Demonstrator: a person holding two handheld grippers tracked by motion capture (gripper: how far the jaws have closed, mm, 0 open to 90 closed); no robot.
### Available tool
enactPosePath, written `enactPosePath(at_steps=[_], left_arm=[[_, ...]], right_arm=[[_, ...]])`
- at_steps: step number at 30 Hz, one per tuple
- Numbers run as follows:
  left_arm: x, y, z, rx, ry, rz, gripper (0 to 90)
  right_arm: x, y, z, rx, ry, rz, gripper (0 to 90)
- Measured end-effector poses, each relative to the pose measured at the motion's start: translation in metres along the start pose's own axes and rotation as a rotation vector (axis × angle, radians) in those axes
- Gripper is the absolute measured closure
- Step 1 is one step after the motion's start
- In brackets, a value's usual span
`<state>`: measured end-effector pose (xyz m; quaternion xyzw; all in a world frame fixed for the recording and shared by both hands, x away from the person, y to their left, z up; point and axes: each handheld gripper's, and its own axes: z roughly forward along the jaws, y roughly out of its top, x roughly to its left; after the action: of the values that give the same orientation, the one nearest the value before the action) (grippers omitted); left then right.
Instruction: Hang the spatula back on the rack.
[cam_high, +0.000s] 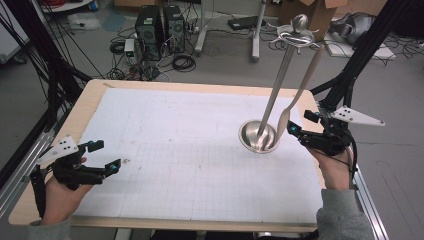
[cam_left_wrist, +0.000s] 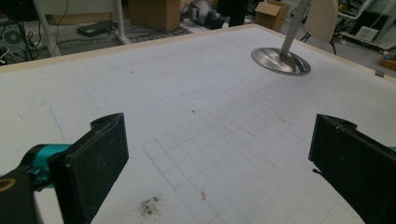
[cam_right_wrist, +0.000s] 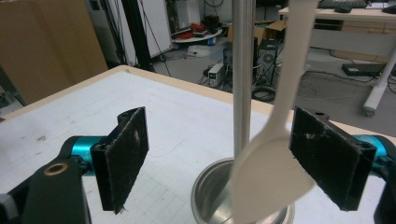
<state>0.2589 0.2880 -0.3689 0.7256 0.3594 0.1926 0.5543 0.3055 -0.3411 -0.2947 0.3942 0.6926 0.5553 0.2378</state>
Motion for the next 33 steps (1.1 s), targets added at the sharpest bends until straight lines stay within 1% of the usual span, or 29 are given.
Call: enactPosePath(at_steps=[2,5,7,8,10,12,16,20,23,25,29,33], left_arm=[[0.0,0.001,0.002,-0.004,-0.005,-0.002,5.2],[0.001,0.002,0.004,-0.003,-0.01,0.001,5.2],[0.001,0.003,0.005,-0.004,-0.012,0.0,5.2],[0.001,0.003,0.006,-0.006,-0.014,0.0,5.2],[0.002,0.005,0.006,-0.011,-0.017,0.001,5.2],[0.002,0.006,0.007,-0.017,-0.019,0.0,5.2],[0.003,0.008,0.007,-0.023,-0.021,-0.001,5.2],[0.003,0.008,0.007,-0.026,-0.022,0.0,5.2],[0.002,0.008,0.007,-0.026,-0.022,0.001,5.2],[0.002,0.009,0.006,-0.03,-0.022,0.001,5.2],[0.002,0.009,0.005,-0.035,-0.018,0.0,5.2],[0.002,0.009,0.004,-0.042,-0.017,0.0,5.2]], right_arm=[[0.001,-0.002,-0.003,0.001,0.006,-0.001,19.2],[0.003,-0.005,-0.007,0.007,0.015,-0.018,19.1],[0.004,-0.007,-0.01,0.001,0.034,-0.028,19.1],[0.005,-0.008,-0.012,0.0,0.035,-0.038,19.0],[0.007,-0.01,-0.015,0.001,0.038,-0.042,19.0],[0.008,-0.012,-0.018,0.005,0.033,-0.05,19.0],[0.01,-0.018,-0.025,-0.013,0.025,-0.052,19.0],[0.013,-0.025,-0.031,-0.018,0.008,-0.07,19.0],[0.015,-0.03,-0.035,-0.028,-0.003,-0.068,18.9],[0.017,-0.034,-0.036,-0.032,-0.012,-0.068,18.6],[0.021,-0.041,-0.037,-0.028,-0.029,-0.089,17.0],[0.025,-0.049,-0.036,-0.029,-0.043,-0.084,16.6]])
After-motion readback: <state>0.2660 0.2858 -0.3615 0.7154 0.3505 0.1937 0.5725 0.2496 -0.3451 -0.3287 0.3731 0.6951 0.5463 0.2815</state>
